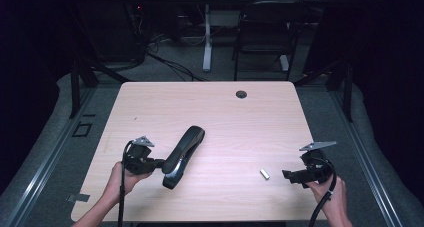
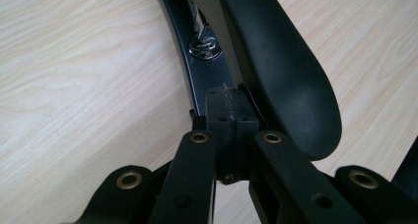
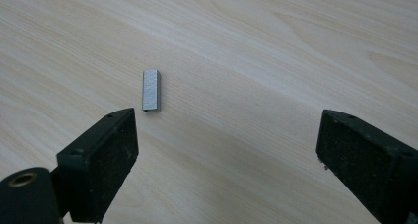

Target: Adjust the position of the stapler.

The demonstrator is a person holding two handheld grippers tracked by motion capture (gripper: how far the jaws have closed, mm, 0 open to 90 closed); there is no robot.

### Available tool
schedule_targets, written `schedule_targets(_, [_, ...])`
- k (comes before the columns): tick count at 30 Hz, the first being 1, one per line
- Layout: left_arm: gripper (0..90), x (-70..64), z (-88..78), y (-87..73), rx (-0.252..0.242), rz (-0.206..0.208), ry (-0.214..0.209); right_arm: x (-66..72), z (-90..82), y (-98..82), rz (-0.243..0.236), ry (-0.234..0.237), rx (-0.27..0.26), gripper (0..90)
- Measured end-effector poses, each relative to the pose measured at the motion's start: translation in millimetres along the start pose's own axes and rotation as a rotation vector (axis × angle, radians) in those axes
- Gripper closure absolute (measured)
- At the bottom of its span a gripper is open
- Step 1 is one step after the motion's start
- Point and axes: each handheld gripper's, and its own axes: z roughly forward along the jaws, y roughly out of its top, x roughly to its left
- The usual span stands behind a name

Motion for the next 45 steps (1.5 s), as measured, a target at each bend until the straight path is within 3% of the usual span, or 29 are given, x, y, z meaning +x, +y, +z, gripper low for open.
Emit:
schedule_targets(14, [90.0,-11.2,9.4,4.1,-0.004,-0.001,-0.004,1.0,-0.3,-0.5,0.016,-0.006,0.004,10.5])
schedule_targets(17, [90.0,-12.1,11.4,5.0,-0.014,-0.018,-0.011,1.2,-0.4,-0.1,0.016,-0.009,0.005,11.1])
schedule_targets(31, [90.0,-27.6,28.6,16.5,-0.008,0.0,-0.021,1.9,-0.3,0.6,0.023,-0.018,0.024,12.4])
schedule_targets(38, [90.0,-36.9,41.5,21.2,0.018,0.038,-0.029,4.0,-0.7,2.9,0.023,-0.019,0.031,12.7])
schedule_targets(45, [90.0,-42.5,52.3,29.1,0.008,0.033,-0.045,9.9,-0.6,6.6,0.019,-0.011,0.039,13.2])
